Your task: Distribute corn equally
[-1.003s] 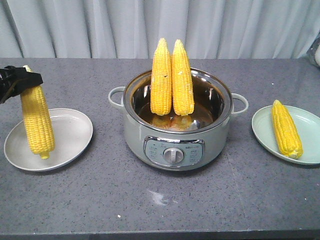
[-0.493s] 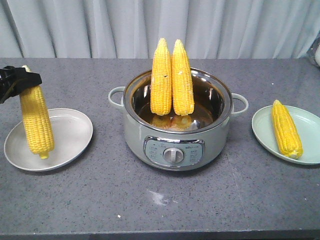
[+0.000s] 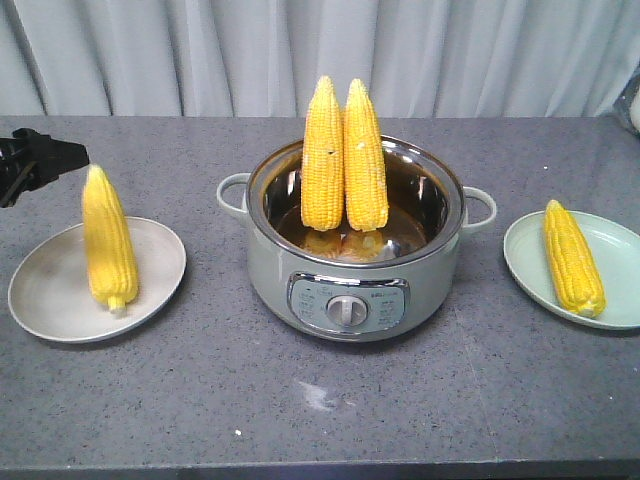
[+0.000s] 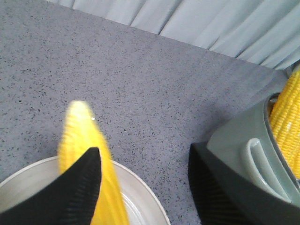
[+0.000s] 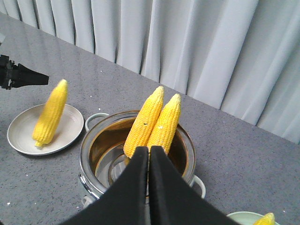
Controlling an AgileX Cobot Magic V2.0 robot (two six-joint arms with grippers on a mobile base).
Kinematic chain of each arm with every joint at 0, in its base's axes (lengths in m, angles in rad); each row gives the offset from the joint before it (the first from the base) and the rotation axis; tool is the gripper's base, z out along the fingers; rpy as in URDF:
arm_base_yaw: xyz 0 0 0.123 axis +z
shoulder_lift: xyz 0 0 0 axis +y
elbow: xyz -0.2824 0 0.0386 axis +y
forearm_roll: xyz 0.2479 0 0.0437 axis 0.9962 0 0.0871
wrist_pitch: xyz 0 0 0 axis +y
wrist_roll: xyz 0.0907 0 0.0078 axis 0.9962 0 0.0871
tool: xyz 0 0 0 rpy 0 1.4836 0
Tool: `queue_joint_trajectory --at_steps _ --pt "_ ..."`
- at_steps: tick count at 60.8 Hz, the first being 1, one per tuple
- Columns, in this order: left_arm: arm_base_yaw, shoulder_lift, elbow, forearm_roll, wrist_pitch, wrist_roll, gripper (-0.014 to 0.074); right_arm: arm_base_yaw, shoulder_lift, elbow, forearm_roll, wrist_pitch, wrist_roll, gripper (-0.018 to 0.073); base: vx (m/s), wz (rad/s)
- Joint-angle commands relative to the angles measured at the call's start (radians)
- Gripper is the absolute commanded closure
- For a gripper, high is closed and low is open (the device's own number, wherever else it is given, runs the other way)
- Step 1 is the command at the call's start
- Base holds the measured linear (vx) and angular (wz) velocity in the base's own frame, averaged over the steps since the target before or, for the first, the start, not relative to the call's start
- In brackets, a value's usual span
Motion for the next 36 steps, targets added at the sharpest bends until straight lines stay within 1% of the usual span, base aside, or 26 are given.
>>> queue_joint_trajectory --at_steps 1,22,29,36 --pt "0.004 -0.038 -0.025 0.019 -0.01 -0.002 0.0185 -0.004 -0.007 -0.024 0.038 0.017 -0.001 0.0564 0.0 0.0" --pt "0.004 -0.039 -0.025 0.019 -0.051 -0.005 0.0185 -0.004 -0.007 -0.024 0.038 0.017 -0.001 0.0564 0.0 0.0" --pt "0.004 -0.041 -0.025 0.009 -0.104 -0.01 0.0185 -0.004 -0.007 -0.024 0.038 0.013 -0.001 0.0564 0.0 0.0" --pt "0.004 -0.041 -0.025 -0.011 -0.189 -0.01 0.0185 -0.004 -0.007 -0.024 0.038 -0.009 -0.002 0.0563 0.0 0.0"
